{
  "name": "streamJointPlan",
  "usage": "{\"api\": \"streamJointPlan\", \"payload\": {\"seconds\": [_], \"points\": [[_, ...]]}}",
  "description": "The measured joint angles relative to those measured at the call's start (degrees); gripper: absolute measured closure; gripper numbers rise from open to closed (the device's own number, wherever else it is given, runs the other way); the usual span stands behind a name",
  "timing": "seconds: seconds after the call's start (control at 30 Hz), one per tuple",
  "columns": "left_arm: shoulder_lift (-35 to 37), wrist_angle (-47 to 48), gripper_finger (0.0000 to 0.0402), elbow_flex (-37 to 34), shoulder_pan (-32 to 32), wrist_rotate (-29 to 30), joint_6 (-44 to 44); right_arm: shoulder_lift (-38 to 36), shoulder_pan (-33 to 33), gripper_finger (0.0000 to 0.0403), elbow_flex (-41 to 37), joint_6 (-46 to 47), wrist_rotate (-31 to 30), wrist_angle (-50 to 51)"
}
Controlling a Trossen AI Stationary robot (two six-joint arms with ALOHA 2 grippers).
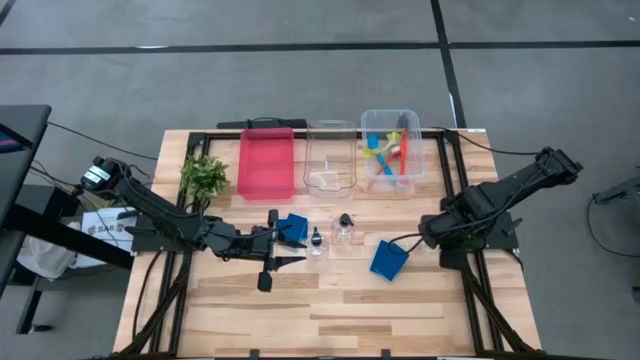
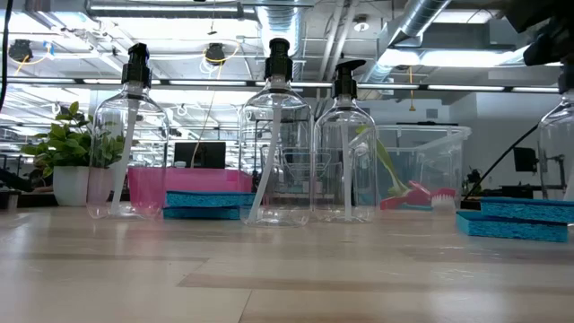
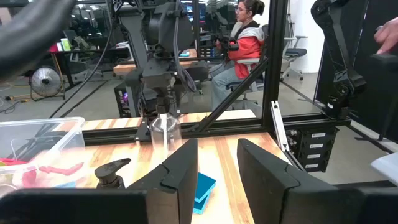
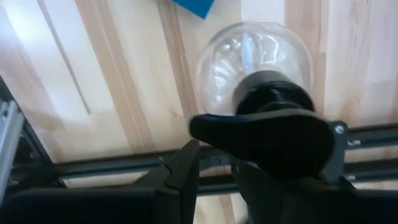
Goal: Pick & Place Kitchen Sink Supplies
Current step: Put the soap dispenser into the transparent bin
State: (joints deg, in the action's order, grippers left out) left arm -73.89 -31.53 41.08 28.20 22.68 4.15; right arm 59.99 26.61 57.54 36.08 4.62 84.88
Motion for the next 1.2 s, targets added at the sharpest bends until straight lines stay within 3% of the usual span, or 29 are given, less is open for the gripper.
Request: {"api": "streamJointPlan", "payload": {"seconds": [0.2,0.4,0.57,0.7,0.97,1.2], "points": [[0.00,0.00,0.0286,0.00,-0.01,0.00,-0.01,0.00,-0.02,0.0290,0.00,3.14,-2.75,-1.31],[0.00,0.00,0.0286,0.00,0.01,0.00,-0.06,0.00,-0.02,0.0245,0.00,8.50,-3.52,-0.99],[0.00,-0.01,0.0286,0.00,0.01,0.00,-0.10,0.00,-0.02,0.0198,0.00,18.91,-3.81,1.50],[0.00,-0.01,0.0286,0.00,0.00,0.01,-0.12,0.00,-0.02,0.0173,0.00,26.37,-7.96,3.33],[0.00,-0.02,0.0286,0.00,-0.01,0.00,-0.14,0.00,-0.02,0.0175,0.00,27.47,-15.03,-0.05],[0.00,-0.02,0.0286,0.00,-0.01,0.00,-0.14,0.00,-0.02,0.0196,0.00,28.37,-15.65,-0.92]]}}
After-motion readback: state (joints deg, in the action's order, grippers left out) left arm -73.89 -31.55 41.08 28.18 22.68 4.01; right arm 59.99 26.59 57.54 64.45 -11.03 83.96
